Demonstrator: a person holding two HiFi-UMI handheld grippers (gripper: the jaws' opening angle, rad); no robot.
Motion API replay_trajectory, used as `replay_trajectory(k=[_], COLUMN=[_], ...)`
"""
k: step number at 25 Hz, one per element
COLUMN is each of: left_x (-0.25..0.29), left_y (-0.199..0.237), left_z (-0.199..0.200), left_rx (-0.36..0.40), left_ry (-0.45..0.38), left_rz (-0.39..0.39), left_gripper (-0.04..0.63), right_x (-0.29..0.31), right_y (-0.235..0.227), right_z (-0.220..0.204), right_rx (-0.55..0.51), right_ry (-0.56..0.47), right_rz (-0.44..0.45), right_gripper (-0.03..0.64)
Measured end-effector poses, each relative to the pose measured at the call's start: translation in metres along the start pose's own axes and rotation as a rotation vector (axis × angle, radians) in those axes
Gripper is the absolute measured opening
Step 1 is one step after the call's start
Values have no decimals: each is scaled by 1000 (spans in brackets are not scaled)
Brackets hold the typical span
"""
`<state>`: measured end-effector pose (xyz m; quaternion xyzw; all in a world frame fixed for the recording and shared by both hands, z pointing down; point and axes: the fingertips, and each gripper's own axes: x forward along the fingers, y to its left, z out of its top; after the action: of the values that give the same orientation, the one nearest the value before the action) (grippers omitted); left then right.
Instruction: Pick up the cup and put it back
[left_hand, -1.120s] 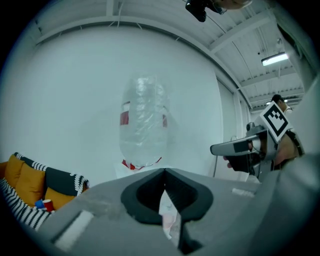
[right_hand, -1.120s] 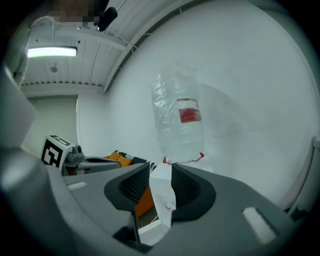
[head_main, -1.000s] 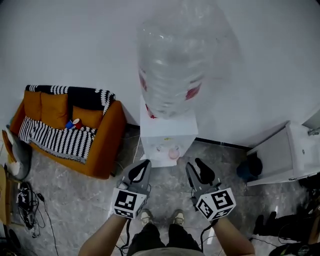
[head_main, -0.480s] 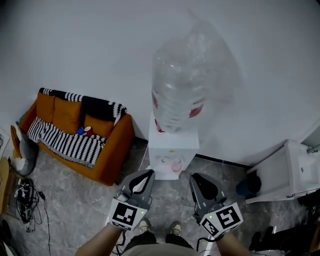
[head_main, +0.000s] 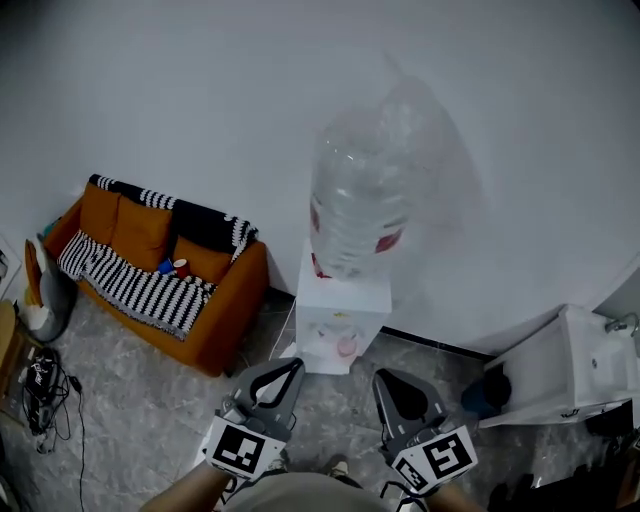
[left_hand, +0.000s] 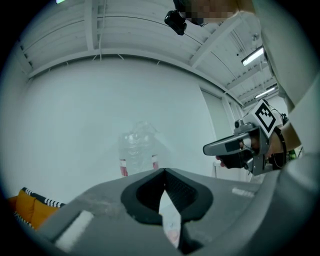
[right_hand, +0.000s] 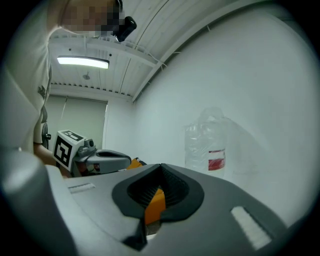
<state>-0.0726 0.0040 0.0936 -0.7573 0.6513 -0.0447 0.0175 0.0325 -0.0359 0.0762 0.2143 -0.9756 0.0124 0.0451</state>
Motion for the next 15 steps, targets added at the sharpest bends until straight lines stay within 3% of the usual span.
replay_trajectory(k=[15], left_x=[-8], left_y=[-15], left_z=[3], left_rx=[-11], left_ry=[8], left_rz=[-5], left_gripper=[3], right_x=[-10], right_y=[3], right_z=[1], right_rx=[28], right_ry=[-5], right_rz=[0], right_gripper=[3])
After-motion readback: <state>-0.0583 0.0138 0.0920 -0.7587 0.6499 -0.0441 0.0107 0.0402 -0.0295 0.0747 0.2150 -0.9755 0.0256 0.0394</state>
